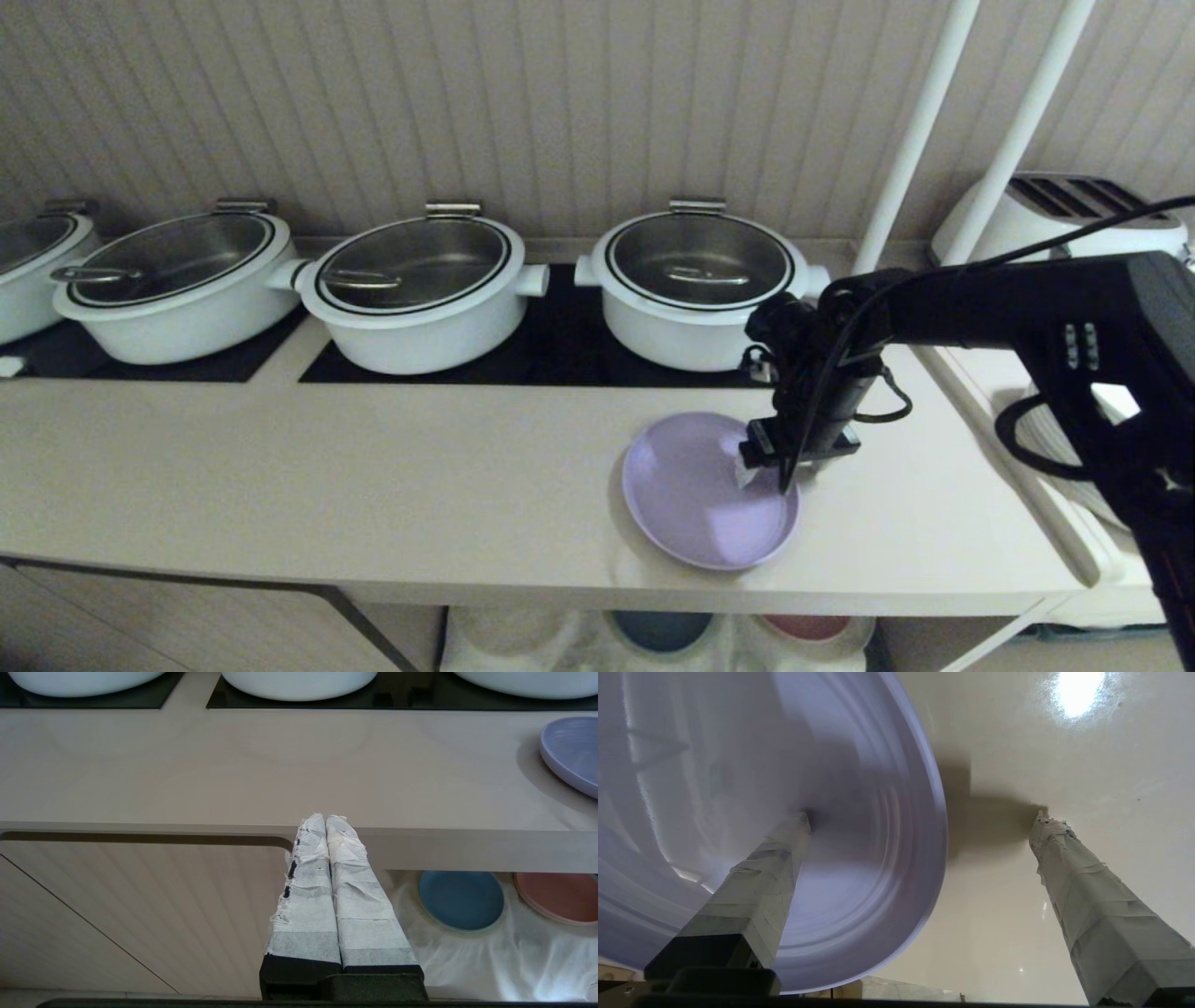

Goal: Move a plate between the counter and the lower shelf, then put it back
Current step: Pick up the plate

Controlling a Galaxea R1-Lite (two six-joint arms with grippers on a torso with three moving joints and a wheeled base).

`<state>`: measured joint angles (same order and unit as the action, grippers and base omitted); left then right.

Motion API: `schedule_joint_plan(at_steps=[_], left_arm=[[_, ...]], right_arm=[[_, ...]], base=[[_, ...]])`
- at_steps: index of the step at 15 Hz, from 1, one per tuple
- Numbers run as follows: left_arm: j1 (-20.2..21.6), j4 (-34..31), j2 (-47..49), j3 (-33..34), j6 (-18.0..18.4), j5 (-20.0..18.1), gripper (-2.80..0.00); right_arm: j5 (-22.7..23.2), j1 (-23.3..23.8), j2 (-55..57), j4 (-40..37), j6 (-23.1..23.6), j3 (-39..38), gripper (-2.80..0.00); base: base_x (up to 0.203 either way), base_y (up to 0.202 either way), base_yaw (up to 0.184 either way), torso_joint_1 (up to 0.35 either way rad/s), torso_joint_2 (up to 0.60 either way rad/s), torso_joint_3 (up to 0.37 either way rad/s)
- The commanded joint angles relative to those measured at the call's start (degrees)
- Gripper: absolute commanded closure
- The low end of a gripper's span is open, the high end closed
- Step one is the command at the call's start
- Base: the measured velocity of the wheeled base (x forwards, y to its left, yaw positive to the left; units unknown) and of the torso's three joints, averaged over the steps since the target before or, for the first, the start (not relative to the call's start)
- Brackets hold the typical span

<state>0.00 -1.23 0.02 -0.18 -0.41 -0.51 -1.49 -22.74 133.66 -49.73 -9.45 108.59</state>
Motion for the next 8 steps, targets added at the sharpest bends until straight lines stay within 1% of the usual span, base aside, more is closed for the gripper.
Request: schedule_joint_plan(at_steps=[1,2,8], left_arm=[[0.0,0.0,0.0,0.0,0.0,0.0,0.00],[0.0,0.0,0.0,0.0,0.0,0.0,0.00],[0.0,0.0,0.0,0.0,0.0,0.0,0.00]], right_arm=[[0.0,0.0,0.1,-0.1,-0.2,0.0,-1.02],[0.0,-0.1,0.4,-0.3,-0.2,0.0,0.00],[0.1,-0.3,0.4,-0.4,-0.3,0.0,0.00]], base=[[0.000,0.000,0.000,0.000,0.00,0.000],[0.000,0.000,0.000,0.000,0.00,0.000],[0.000,0.000,0.000,0.000,0.00,0.000]])
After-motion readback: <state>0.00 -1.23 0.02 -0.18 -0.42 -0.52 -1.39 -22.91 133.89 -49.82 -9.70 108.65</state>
